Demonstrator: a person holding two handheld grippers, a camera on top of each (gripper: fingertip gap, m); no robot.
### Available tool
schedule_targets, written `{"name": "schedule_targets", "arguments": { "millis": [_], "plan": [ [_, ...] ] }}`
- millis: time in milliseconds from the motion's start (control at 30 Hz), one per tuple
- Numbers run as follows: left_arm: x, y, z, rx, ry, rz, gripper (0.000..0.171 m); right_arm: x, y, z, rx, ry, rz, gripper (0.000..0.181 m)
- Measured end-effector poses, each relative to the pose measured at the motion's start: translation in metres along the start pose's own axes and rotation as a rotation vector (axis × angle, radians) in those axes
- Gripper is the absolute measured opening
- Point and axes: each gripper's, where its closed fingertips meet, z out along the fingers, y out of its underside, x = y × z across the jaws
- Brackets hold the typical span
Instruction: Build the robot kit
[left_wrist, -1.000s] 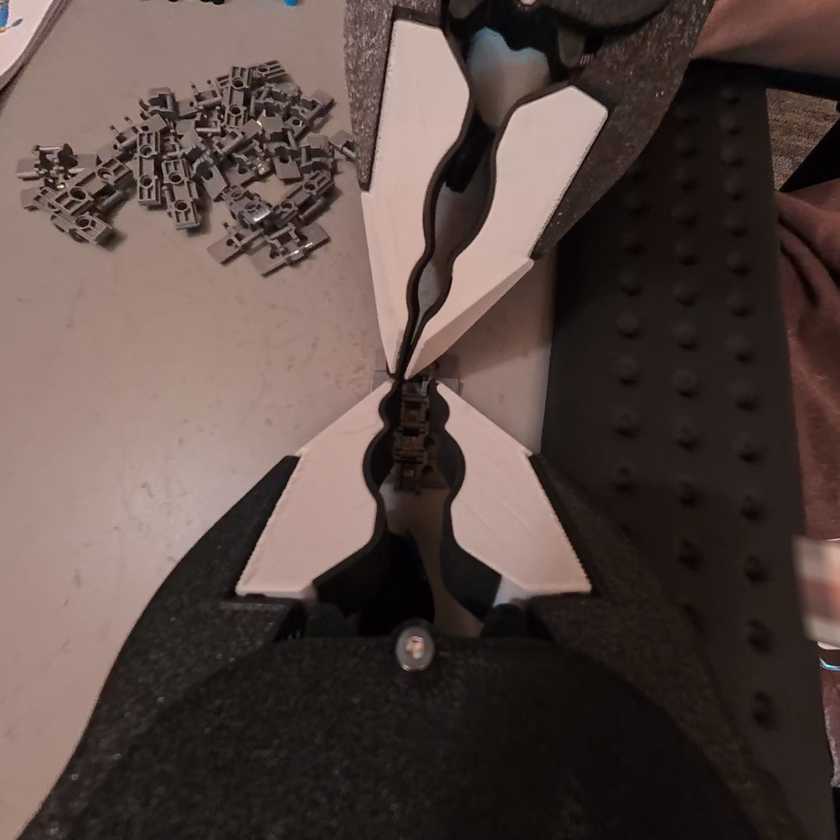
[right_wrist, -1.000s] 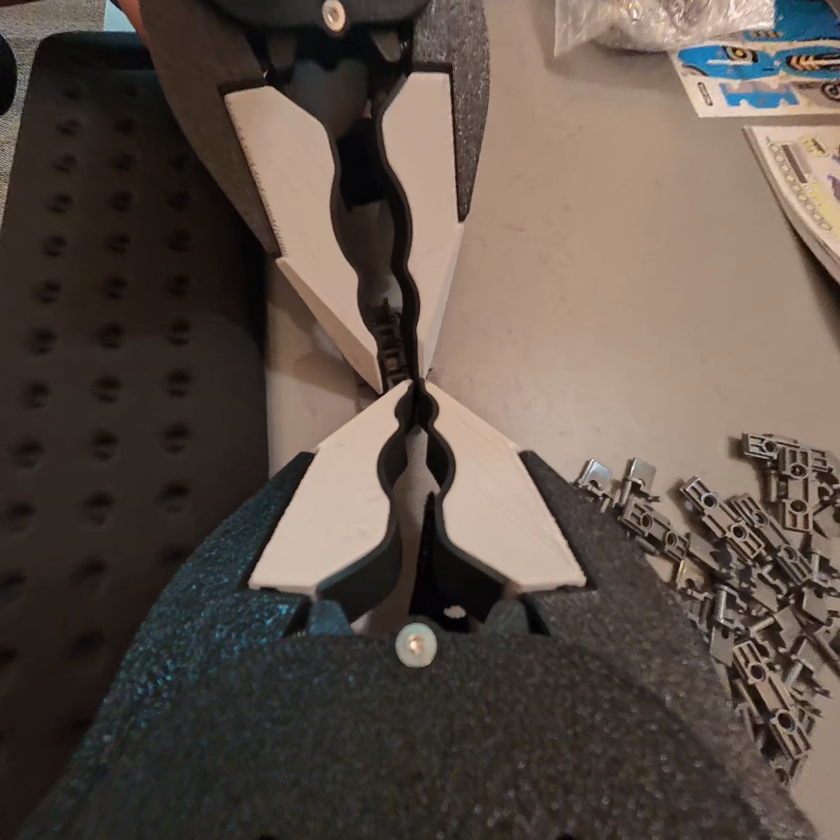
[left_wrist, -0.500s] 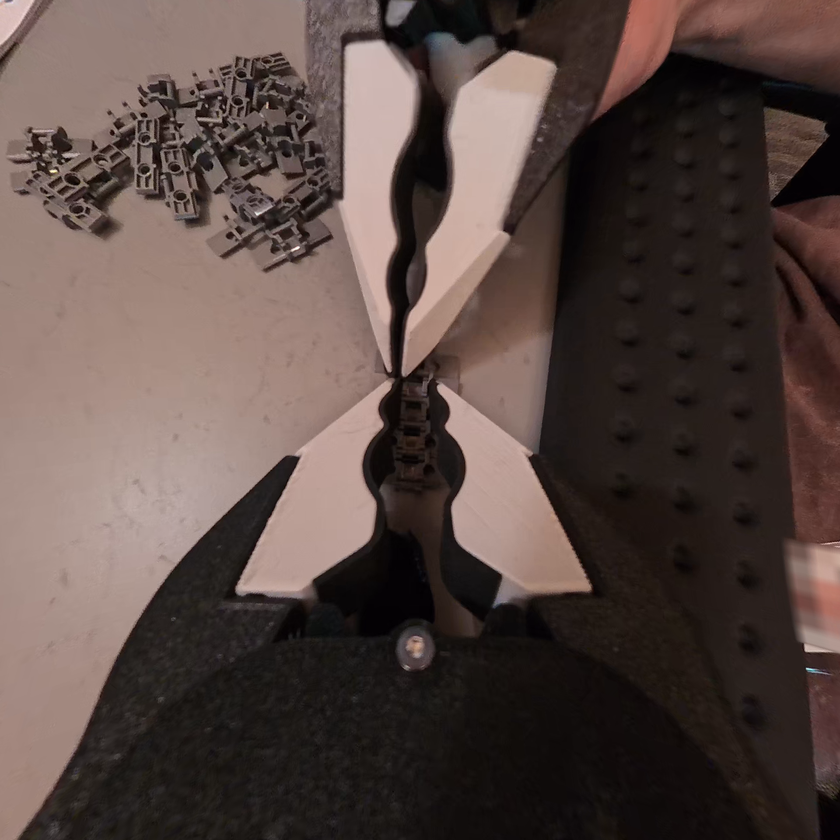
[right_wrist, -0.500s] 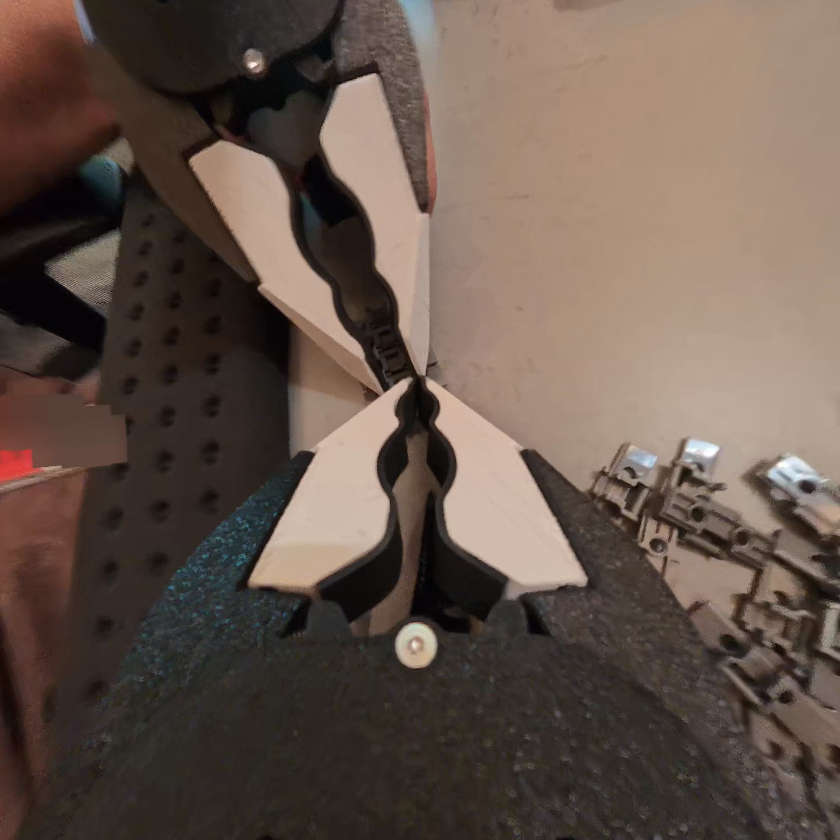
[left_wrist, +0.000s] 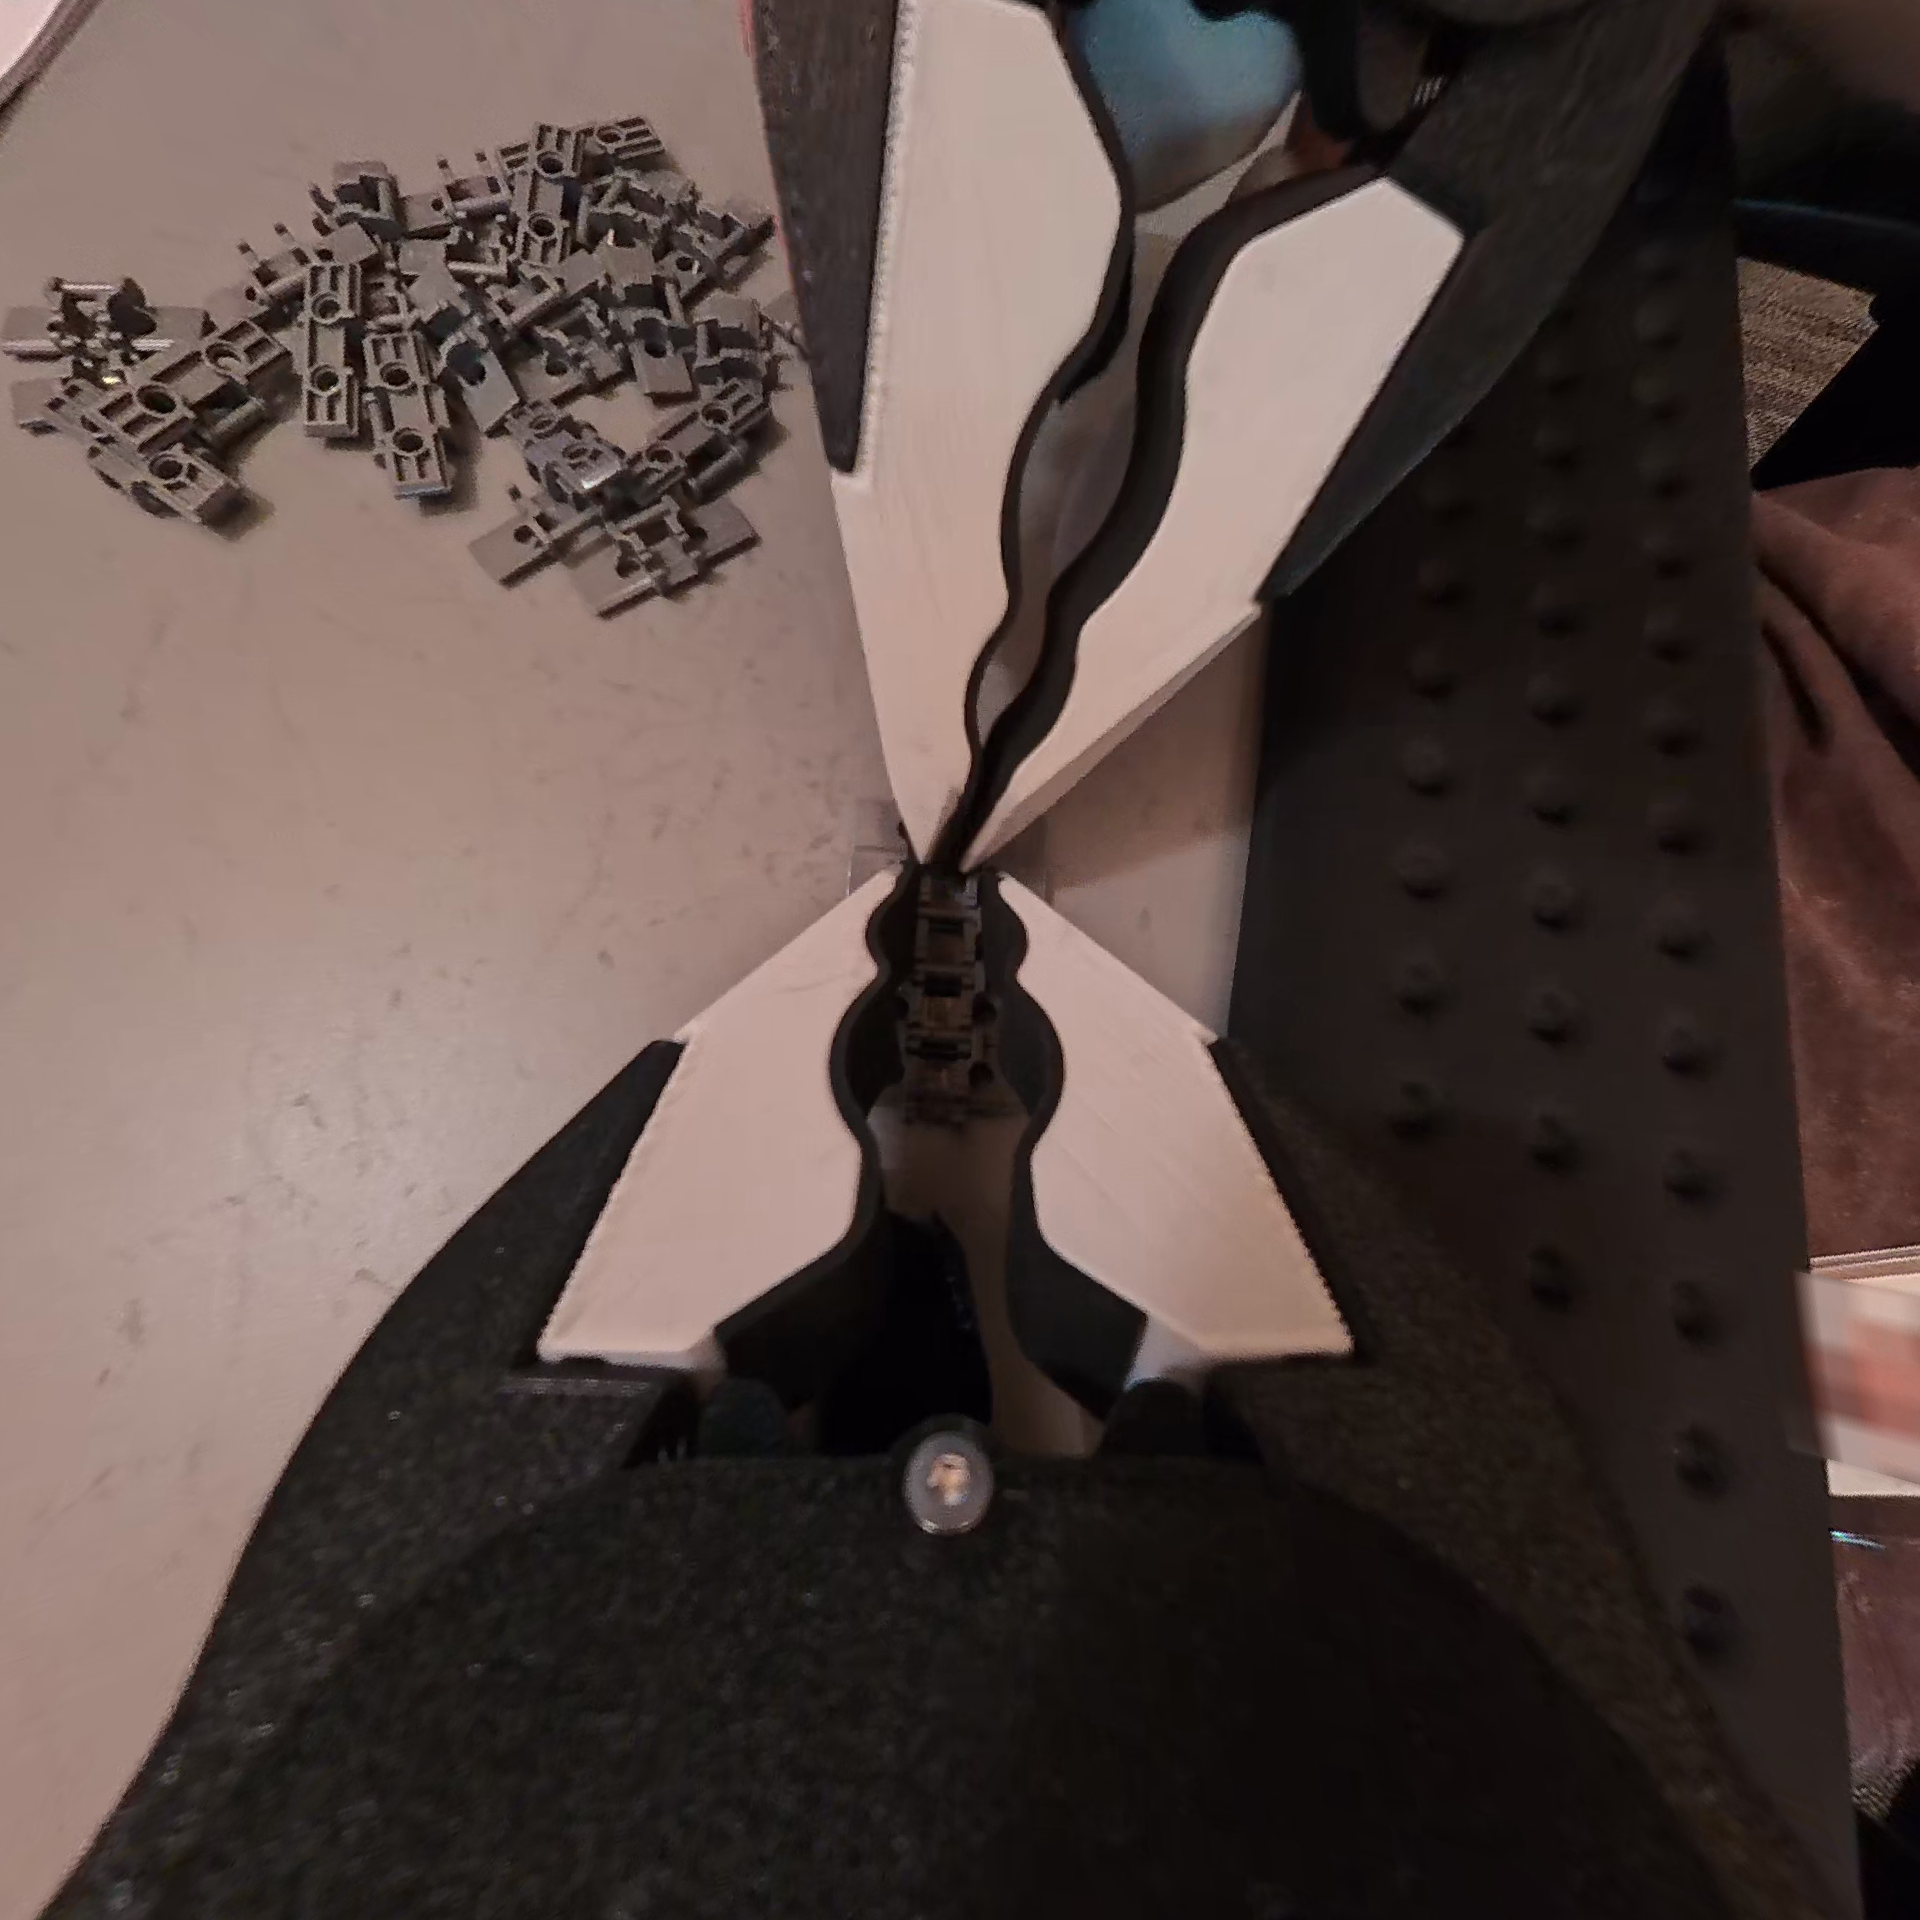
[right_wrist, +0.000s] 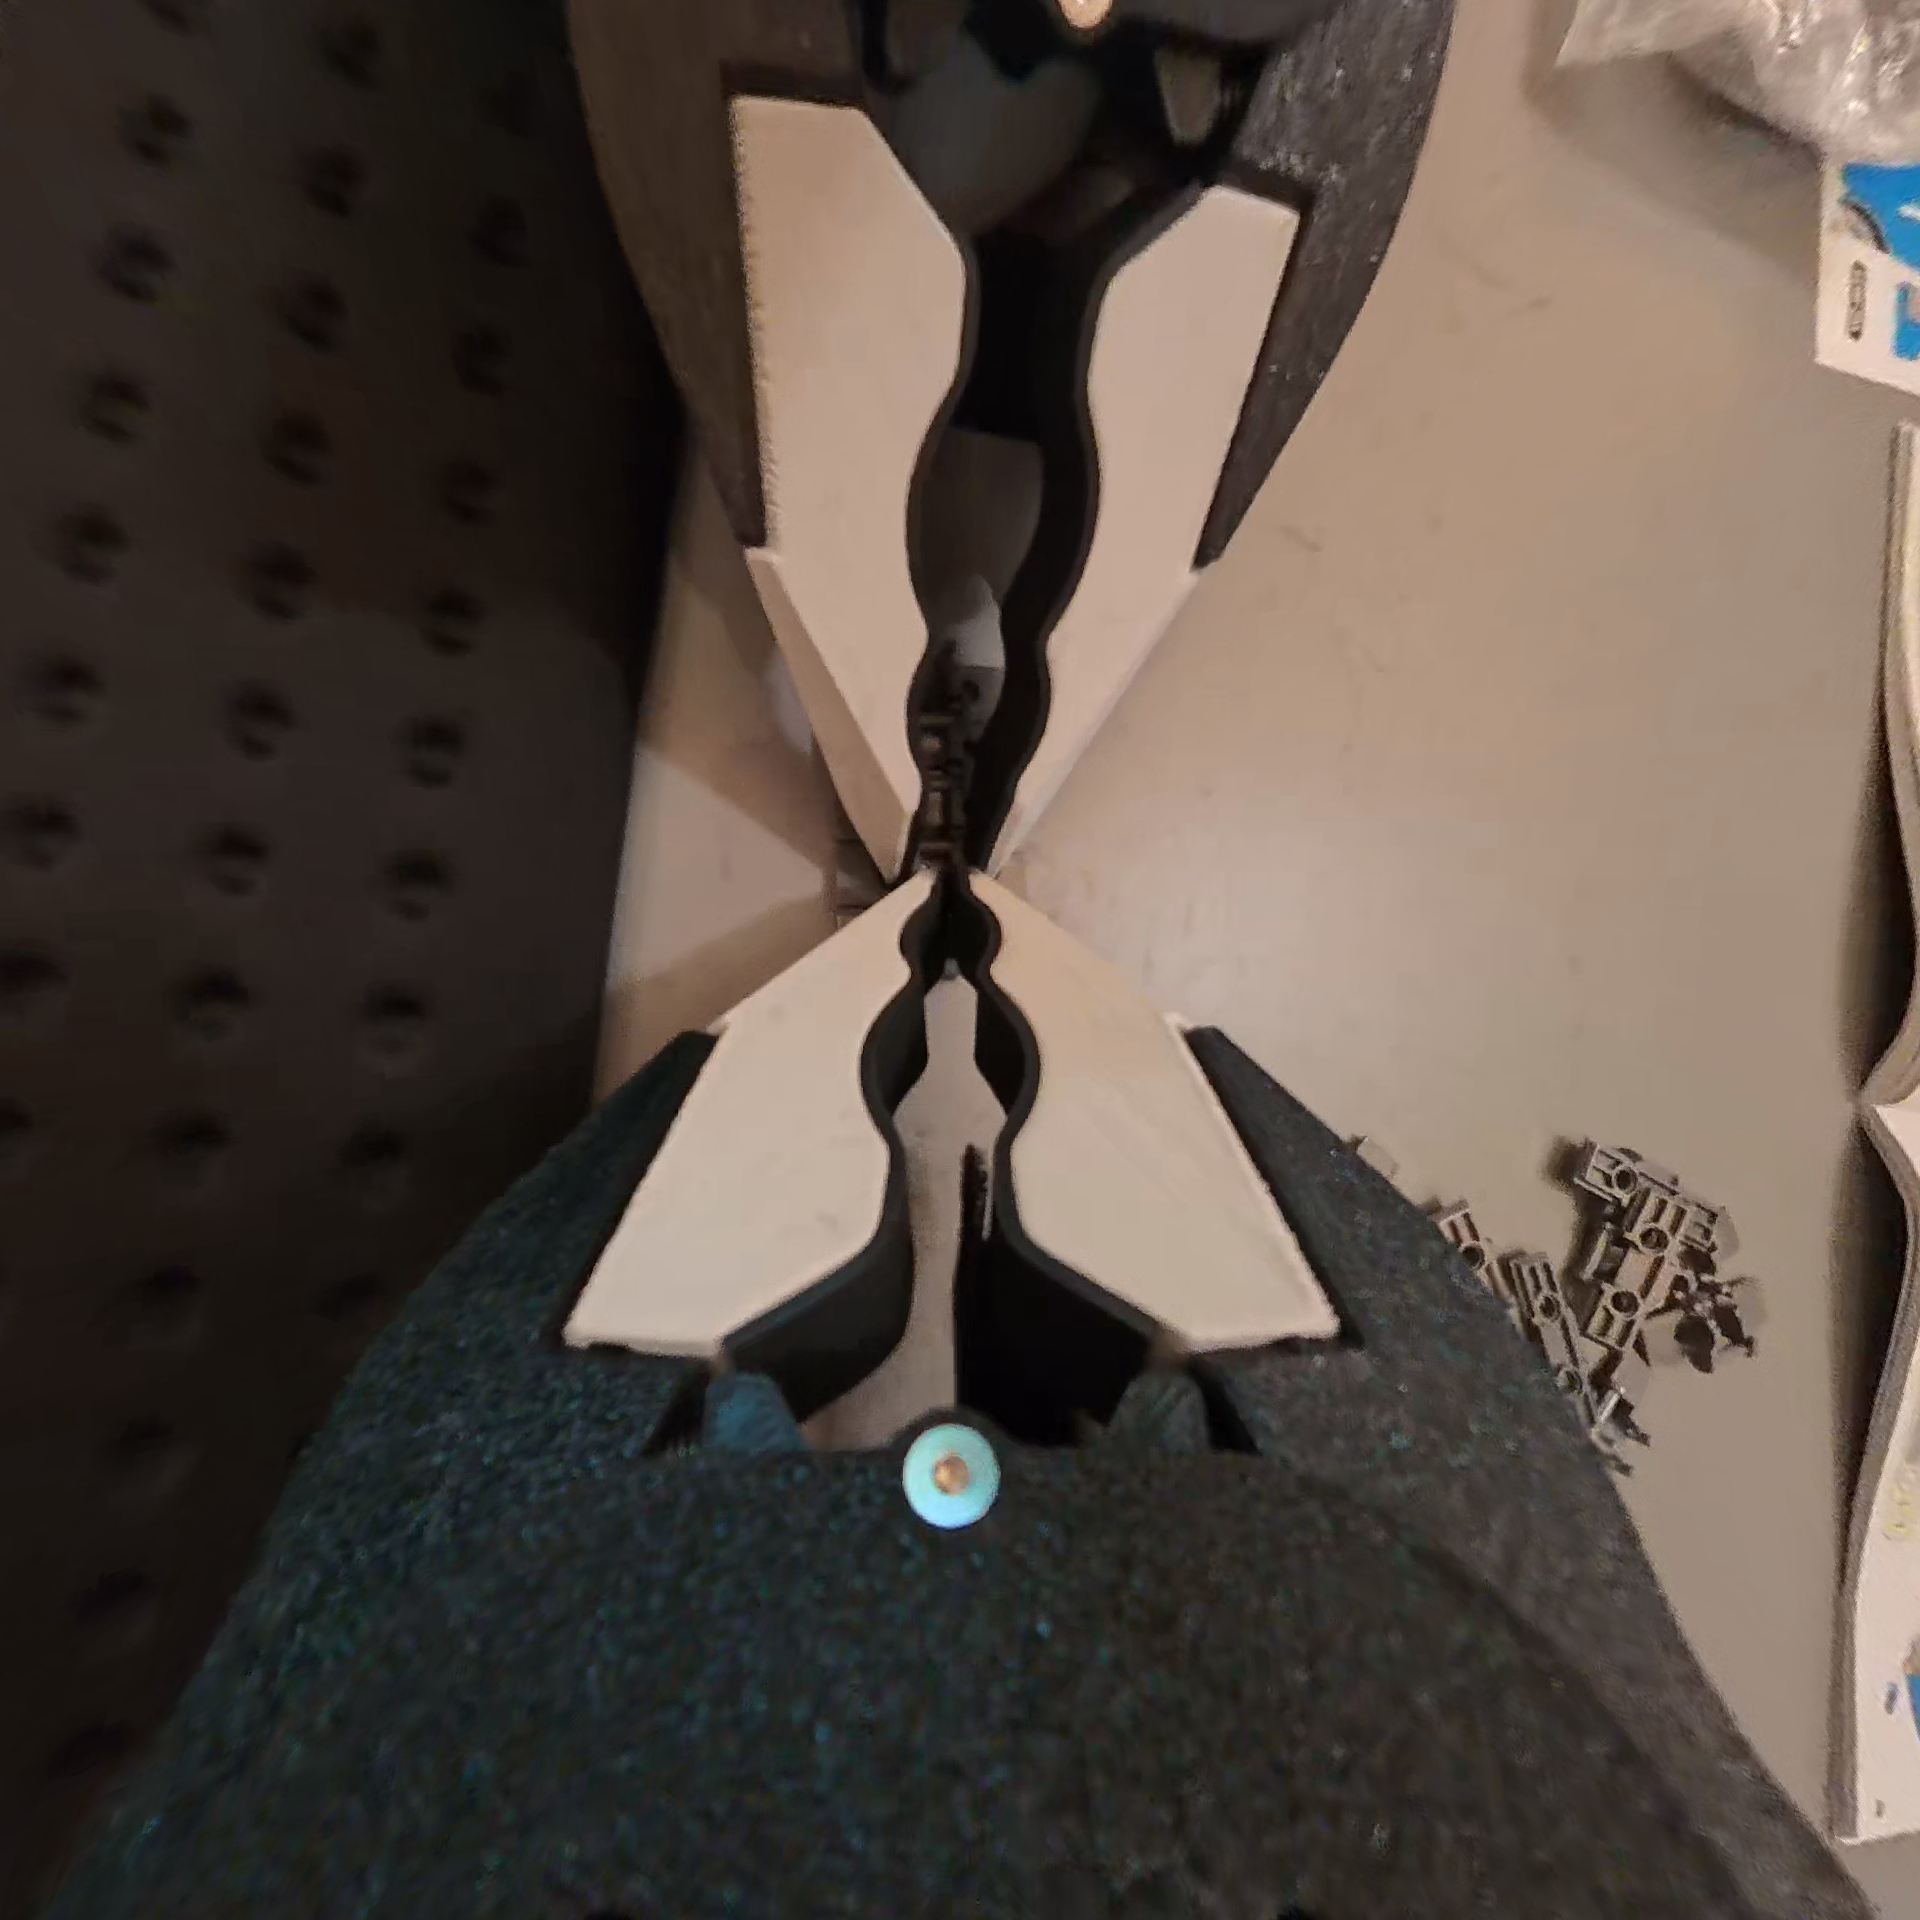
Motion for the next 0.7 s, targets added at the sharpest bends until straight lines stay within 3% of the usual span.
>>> {"name": "schedule_targets", "arguments": {
  "millis": [200, 367, 533, 700],
  "plan": [
    [0.0, 0.0, 0.0, 0.0, 0.009, -0.009, 0.012, -0.003, 0.003, -0.004, -0.113, -0.034, -0.032, 0.003],
    [0.0, 0.0, 0.0, 0.001, 0.013, -0.014, 0.012, -0.022, 0.01, -0.008, -0.21, -0.116, -0.129, 0.03],
    [0.0, -0.001, 0.0, 0.001, 0.017, -0.018, 0.012, -0.013, 0.006, -0.006, -0.24, -0.04, -0.196, 0.041],
    [0.0, -0.001, 0.0, 0.001, 0.016, -0.018, 0.012, -0.02, 0.006, -0.002, -0.235, -0.072, -0.209, 0.026]
  ]
}}
